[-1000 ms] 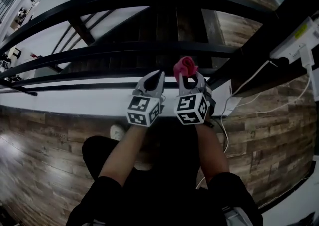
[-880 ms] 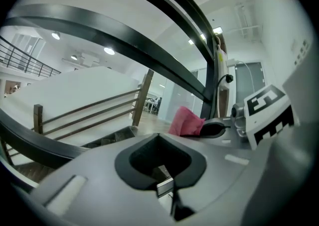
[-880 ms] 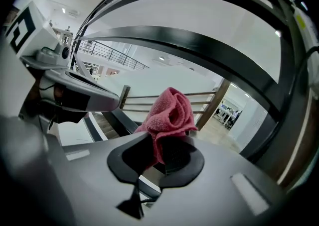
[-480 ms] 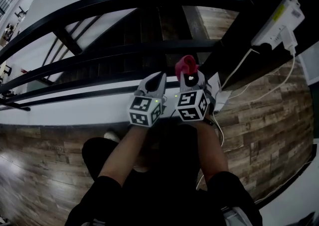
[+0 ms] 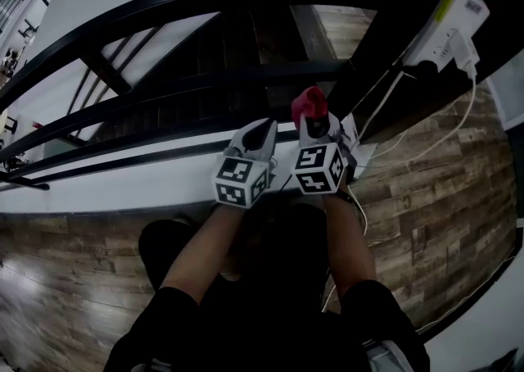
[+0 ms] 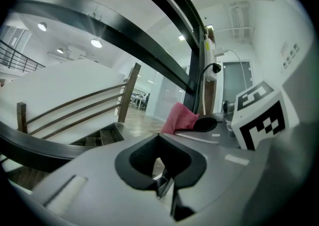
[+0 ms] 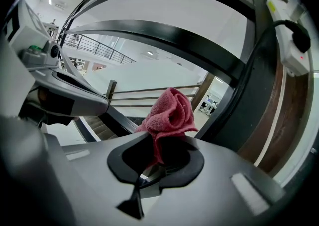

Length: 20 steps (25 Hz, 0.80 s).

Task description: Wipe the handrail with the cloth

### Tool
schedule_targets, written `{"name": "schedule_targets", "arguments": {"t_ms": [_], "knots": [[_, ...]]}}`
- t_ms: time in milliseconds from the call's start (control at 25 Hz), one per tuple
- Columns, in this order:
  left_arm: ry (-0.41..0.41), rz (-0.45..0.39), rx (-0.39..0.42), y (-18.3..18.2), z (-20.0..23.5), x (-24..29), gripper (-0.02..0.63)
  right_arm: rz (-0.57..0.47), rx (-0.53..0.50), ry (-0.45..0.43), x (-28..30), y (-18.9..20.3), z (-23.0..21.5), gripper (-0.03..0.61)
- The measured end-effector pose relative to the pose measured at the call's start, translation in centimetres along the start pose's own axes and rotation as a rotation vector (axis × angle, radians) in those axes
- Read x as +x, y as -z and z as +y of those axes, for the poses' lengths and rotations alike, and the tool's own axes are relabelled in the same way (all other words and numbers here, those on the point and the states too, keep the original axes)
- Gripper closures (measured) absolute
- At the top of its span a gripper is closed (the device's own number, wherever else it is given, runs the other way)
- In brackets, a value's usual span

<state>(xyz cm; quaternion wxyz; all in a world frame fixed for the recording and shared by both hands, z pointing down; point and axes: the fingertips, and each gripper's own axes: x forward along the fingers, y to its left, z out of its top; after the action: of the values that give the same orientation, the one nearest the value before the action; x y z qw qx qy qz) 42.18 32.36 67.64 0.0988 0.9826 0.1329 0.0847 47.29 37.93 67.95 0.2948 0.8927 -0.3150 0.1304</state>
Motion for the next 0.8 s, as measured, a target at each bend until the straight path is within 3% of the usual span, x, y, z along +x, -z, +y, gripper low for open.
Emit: {"name": "schedule_targets", "arguments": {"t_ms": [400,600,800], "knots": [[-0.022,-0.008,0.019,-0.7,1.7,-1.3,0.615,0.005,0.084,0.050,0.3,0.4,-1.6,0.537],[-0.052,-0.025,0.037,-1.7,3.0,-2.2,0.615,-0.051,0.093,0.027,-0.3,-1.4,-0.3,0.537],[-0.013,0.035,0.184,-1.5,3.8,-3.9,0.615,-0.182,0.052,-0.040,-2.2,-4.6,2.9,0.538]]}}
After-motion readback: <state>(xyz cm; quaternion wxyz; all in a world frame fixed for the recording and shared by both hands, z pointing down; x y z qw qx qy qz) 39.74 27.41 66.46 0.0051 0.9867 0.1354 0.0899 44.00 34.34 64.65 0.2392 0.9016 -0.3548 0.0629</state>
